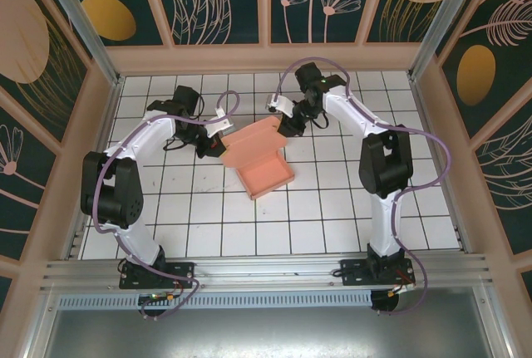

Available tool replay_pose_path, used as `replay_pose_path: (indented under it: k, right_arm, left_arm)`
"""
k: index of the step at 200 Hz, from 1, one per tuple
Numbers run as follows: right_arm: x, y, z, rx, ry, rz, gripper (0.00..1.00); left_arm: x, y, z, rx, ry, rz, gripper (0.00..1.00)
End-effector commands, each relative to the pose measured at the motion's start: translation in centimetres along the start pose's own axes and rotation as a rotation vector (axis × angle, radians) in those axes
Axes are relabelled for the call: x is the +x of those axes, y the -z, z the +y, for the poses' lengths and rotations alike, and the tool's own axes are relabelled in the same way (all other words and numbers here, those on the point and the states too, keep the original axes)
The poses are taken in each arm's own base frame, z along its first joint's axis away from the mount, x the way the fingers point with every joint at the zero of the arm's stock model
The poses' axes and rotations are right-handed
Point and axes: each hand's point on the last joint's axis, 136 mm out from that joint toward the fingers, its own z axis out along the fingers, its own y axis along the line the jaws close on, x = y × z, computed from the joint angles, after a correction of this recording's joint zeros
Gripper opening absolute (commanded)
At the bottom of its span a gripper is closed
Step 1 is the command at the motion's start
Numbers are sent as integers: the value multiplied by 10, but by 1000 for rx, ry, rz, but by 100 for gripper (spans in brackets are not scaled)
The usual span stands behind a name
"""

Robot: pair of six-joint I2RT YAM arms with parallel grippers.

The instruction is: Fold the paper box

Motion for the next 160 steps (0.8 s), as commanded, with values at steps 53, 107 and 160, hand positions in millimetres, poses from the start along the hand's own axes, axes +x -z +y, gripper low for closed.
replay_pose_path:
  k: [53,107,160]
  right_arm:
    - [-5,-5,6,-47,6,17,0]
    - [-12,3,7,-24,24,-14,0]
    - [-13,5,3,-2,15,-17,0]
  left_arm:
    - [3,-3,-2,4,29,18,23]
    - [11,-9,3,-2,68,40,19]
    - [6,-1,-1,-18,56,23,22]
